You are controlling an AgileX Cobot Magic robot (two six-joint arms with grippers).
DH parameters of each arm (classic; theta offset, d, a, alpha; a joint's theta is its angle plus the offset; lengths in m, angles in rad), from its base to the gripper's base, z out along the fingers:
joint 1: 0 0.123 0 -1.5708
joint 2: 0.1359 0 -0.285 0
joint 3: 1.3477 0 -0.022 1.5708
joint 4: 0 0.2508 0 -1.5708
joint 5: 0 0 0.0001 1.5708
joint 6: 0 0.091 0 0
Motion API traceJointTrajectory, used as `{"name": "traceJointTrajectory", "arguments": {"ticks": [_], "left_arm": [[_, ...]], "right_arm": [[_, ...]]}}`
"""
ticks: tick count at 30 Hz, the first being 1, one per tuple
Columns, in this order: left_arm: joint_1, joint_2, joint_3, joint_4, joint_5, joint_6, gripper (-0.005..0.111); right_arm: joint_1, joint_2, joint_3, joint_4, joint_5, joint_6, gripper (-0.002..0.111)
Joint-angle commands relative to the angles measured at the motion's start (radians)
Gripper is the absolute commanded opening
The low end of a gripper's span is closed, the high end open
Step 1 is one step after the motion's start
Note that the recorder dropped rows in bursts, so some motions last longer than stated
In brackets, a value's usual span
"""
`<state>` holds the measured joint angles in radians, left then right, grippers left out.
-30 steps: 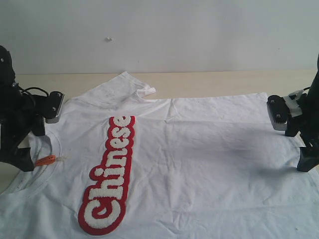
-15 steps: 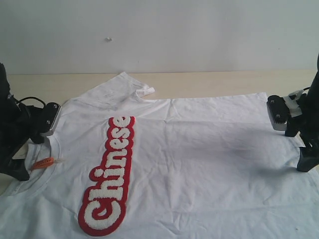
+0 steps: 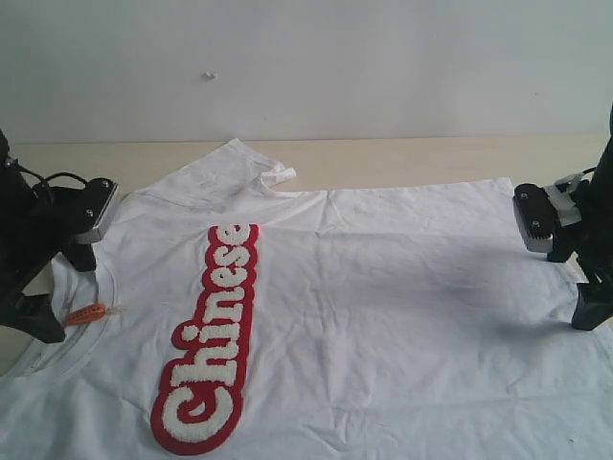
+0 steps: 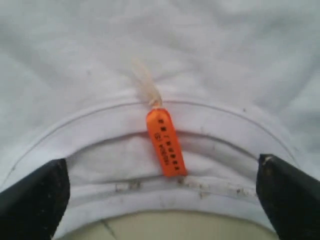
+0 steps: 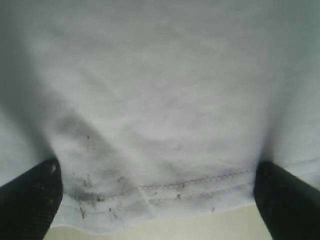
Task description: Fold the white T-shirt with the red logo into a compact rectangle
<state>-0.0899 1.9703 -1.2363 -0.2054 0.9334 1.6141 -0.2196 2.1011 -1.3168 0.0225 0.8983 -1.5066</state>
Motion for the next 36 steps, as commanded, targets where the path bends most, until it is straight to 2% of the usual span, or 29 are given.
{"name": "traceJointTrajectory", "arguments": {"ticks": [1, 6, 11, 20, 27, 36], "left_arm": [[0.011, -0.022, -0.005, 0.088, 0.032, -0.104, 0.097], [0.013, -0.010, 0.022, 0.088, 0.056, -0.104, 0.097], [0.013, 0.028, 0.064, 0.090, -0.034, -0.101, 0.097], [0.013, 0.048, 0.064, 0.090, -0.109, -0.103, 0.097], [0.007, 0.014, 0.062, 0.088, -0.075, -0.080, 0.097], [0.020, 0.036, 0.062, 0.056, -0.132, -0.051, 0.097]], "right_arm": [[-0.003, 0.014, 0.002, 0.002, -0.003, -0.018, 0.105], [-0.003, 0.014, 0.002, 0.005, -0.005, -0.018, 0.105], [-0.003, 0.014, 0.002, 0.005, -0.005, -0.018, 0.105], [-0.003, 0.014, 0.002, 0.001, -0.007, -0.013, 0.105], [-0.003, 0.014, 0.002, 0.001, -0.007, -0.011, 0.105], [-0.003, 0.014, 0.002, 0.001, -0.011, -0.010, 0.105]]}}
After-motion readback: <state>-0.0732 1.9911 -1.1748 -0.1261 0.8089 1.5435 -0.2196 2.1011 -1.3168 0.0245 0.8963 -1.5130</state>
